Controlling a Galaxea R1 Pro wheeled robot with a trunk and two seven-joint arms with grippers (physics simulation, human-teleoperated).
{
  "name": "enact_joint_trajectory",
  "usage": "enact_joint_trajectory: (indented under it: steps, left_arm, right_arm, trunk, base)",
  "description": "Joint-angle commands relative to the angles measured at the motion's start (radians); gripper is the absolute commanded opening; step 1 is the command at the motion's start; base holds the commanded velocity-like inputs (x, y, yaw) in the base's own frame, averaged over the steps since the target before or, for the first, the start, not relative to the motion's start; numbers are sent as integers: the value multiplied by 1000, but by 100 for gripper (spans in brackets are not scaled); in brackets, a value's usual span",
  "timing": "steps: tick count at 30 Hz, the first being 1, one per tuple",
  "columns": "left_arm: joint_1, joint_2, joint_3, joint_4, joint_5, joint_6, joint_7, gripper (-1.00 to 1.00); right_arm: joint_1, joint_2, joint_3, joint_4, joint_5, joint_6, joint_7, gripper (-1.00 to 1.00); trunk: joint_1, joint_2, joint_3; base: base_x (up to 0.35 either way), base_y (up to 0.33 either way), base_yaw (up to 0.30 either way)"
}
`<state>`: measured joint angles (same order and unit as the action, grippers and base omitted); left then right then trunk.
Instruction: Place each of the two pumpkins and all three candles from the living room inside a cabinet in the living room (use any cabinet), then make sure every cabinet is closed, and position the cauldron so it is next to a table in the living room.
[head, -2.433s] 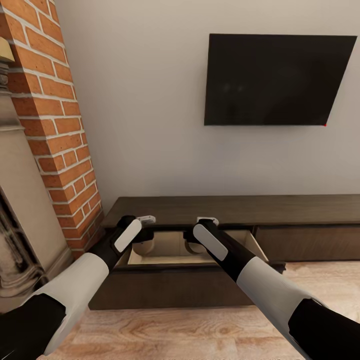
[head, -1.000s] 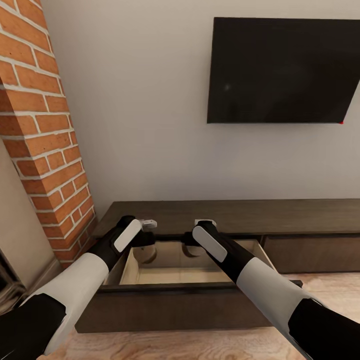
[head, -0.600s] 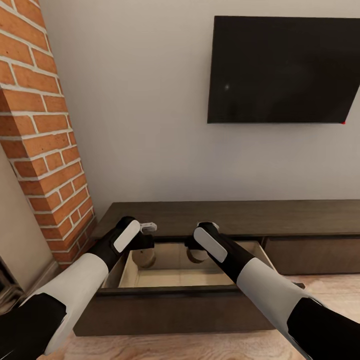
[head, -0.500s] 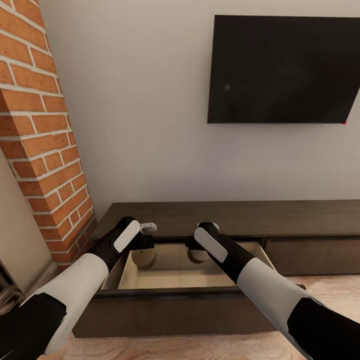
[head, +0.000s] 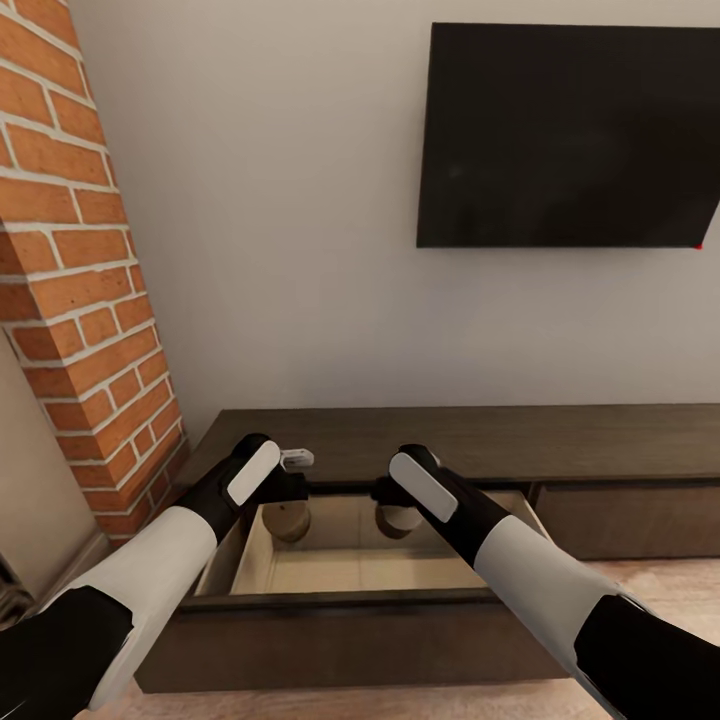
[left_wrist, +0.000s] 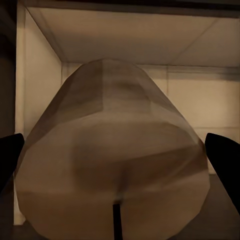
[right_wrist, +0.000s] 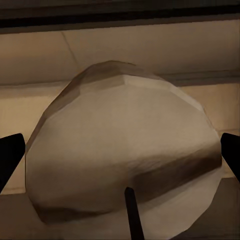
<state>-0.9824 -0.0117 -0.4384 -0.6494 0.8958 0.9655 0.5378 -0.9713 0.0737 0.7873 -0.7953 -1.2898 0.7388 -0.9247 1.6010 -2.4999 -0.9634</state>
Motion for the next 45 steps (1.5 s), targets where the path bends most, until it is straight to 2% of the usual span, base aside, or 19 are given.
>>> enact_joint_trajectory:
  steps: [1, 9, 45]
  left_arm:
    - [-1, 1, -3, -1, 11, 1, 10, -100]
    - [-1, -1, -4, -2, 11, 2, 10, -100]
    - [-1, 1, -2, -17, 10, -11, 11, -100]
  right_arm:
    - [-1, -1, 3, -1, -7, 2, -9, -100]
    - [-1, 0, 3, -1, -8, 2, -11, -100]
    - [-1, 1, 10, -2, -5, -10, -1, -100]
  trunk:
    - [0, 0, -1]
    - [0, 0, -1]
    - [16, -9, -140]
  base:
    - [24, 0, 0]
    - [5, 0, 0]
    - [0, 0, 0]
